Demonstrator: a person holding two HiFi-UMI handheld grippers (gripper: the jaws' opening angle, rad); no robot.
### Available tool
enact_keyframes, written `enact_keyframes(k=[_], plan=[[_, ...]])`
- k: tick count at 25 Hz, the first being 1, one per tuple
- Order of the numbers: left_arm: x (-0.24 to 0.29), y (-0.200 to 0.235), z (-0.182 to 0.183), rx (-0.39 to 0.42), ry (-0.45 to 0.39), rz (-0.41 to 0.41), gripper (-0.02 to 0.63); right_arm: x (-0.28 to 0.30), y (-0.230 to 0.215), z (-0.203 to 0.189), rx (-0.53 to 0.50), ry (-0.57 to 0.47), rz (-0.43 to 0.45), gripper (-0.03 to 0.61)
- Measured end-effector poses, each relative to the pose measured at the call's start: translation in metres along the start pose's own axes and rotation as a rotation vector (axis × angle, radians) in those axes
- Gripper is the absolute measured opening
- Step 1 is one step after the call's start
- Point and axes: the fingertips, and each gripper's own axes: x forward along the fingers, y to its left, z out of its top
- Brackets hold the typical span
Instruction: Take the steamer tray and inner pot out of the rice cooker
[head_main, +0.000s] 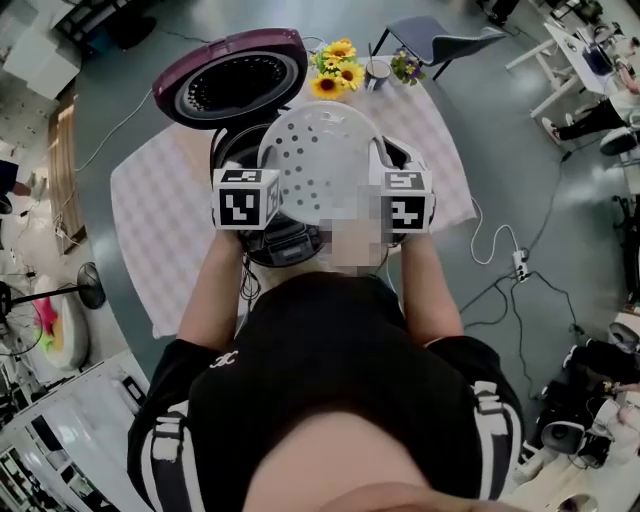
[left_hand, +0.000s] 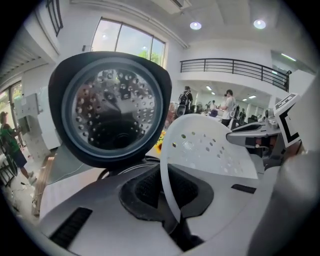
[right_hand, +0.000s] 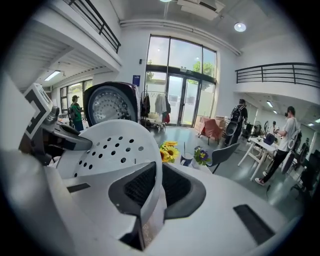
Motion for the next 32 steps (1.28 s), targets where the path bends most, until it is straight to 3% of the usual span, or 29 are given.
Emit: enact_keyframes(k=[9, 15, 32], plan=[[0.030, -0.060, 0.024, 0.059, -0.011, -0.110, 0.015, -0.024, -0.062, -0.028, 0.094, 0.019, -0.114, 0.040], [0.045, -0.086, 0.023, 0.043, 0.001, -0.163, 0.017, -0.031, -0.084, -0.045, 0.133, 0.043, -0.118, 0.040], [0.101, -0.157, 0.041, 0.087, 0.056, -0.164, 0.018, -0.024, -0.175, -0.076, 0.190, 0.049, -0.121, 0.040]])
